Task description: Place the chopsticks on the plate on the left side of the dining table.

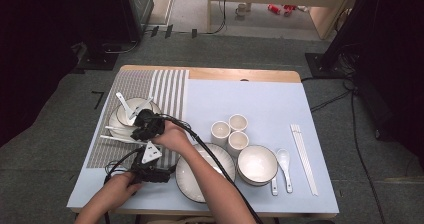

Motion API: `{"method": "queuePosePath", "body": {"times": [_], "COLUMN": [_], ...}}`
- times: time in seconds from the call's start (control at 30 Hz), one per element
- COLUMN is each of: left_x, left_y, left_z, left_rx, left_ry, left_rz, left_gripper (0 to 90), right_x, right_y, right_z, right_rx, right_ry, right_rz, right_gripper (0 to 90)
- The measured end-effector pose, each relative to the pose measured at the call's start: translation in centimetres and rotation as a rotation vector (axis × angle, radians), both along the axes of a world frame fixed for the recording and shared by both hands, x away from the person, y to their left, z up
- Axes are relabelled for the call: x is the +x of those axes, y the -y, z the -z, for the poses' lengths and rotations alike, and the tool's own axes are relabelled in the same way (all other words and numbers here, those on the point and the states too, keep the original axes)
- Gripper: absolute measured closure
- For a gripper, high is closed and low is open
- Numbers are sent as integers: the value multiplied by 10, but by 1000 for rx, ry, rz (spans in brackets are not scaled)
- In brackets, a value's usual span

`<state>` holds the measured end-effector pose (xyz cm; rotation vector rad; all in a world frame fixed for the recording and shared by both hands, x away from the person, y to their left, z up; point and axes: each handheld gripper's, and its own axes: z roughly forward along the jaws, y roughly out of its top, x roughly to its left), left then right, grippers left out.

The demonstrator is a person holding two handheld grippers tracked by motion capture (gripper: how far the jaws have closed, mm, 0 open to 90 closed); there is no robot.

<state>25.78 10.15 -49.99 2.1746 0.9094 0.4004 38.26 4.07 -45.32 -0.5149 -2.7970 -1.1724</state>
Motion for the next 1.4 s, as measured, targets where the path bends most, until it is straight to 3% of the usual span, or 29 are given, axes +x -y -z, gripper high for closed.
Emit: {"method": "queuePosePath", "body": {"times": [0.07, 0.23, 0.5, 0.77, 1.4], "left_x": [0, 0, 0, -7, -12], "left_y": [0, 0, -2, -3, -3], "left_z": [0, 0, -1, -1, 0], "left_rx": [-1, -1, -19, -11, -10], "left_ry": [0, 0, -11, -9, -7], "left_rz": [0, 0, 4, 25, 17], "left_gripper": [133, 133, 133, 134, 134], "right_x": [0, -1, -2, -8, -20], "right_y": [-1, -3, 0, 8, 34], "right_z": [3, 4, 0, 1, 4], "right_rx": [2, -14, 2, 4, -57], "right_ry": [-18, -4, -10, -6, 19], "right_rz": [-9, -19, -36, -54, -77], "right_gripper": [791, 801, 845, 850, 853]}}
